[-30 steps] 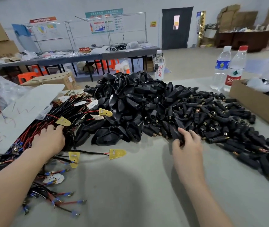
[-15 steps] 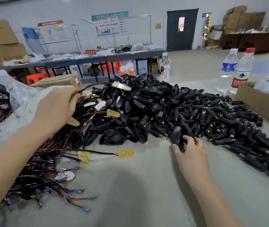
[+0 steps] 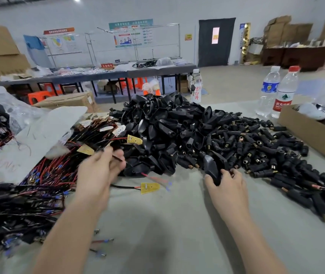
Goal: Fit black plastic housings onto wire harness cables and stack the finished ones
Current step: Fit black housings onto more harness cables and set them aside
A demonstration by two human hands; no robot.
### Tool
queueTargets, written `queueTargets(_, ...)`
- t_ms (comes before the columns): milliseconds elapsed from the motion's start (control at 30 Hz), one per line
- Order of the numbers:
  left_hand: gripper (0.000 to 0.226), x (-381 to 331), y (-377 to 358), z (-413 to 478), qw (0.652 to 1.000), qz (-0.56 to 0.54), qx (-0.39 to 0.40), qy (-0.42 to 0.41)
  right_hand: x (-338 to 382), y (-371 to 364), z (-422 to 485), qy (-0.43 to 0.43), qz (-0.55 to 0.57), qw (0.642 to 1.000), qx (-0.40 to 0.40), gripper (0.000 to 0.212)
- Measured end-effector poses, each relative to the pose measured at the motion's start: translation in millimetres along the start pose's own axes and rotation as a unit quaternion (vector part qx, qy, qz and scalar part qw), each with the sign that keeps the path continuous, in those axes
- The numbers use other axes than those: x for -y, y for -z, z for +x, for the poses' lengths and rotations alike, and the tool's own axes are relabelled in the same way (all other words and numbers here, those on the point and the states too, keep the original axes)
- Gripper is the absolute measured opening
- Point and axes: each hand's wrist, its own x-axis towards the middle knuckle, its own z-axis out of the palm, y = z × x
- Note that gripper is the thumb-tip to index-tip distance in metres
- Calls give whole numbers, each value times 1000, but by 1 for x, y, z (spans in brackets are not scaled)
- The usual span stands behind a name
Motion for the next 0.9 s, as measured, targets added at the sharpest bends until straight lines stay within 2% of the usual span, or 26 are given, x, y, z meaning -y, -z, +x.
queueTargets(67, 28, 29, 7, -6, 997, 52, 3, 62, -2, -1, 2, 15, -30, 999, -2, 57)
queueTargets(133, 33, 46, 15, -10, 980, 176, 39, 78, -4, -1, 4, 24, -38, 999, -5, 50)
queueTargets(167, 34, 52, 19, -13, 964, 254, 54, 55, -5, -1, 5, 26, -38, 999, -7, 48)
queueTargets(233, 37, 59, 22, -24, 916, 397, 52, -42, -6, -1, 6, 31, -42, 999, -14, 45)
queueTargets(300, 31, 63, 13, -39, 876, 453, 69, -151, -6, 0, 6, 34, -35, 999, -20, 45)
queueTargets(367, 16, 74, 0, -48, 822, 500, 129, -242, -7, 1, 7, 35, -26, 999, -27, 46)
queueTargets(433, 25, 88, -9, -51, 758, 563, 168, -284, -8, 4, 6, 40, -9, 999, -31, 45)
queueTargets(467, 28, 92, -12, -50, 740, 582, 170, -289, -8, 5, 7, 40, 1, 999, -31, 44)
queueTargets(600, 19, 95, -9, -46, 731, 592, 150, -306, -10, 6, 8, 35, -34, 999, -17, 40)
queueTargets(667, 13, 98, -4, -42, 725, 597, 142, -313, -11, 7, 8, 27, -15, 999, -12, 32)
queueTargets(733, 9, 99, 1, -38, 717, 609, 128, -315, -11, 6, 5, 51, -17, 998, -25, 27)
queueTargets(833, 35, 98, 5, -38, 707, 624, 116, -312, -10, 3, 3, 112, 21, 990, -81, 18)
queueTargets(900, 42, 96, 7, -40, 715, 611, 116, -319, -7, 4, 3, 96, 94, 984, -117, 15)
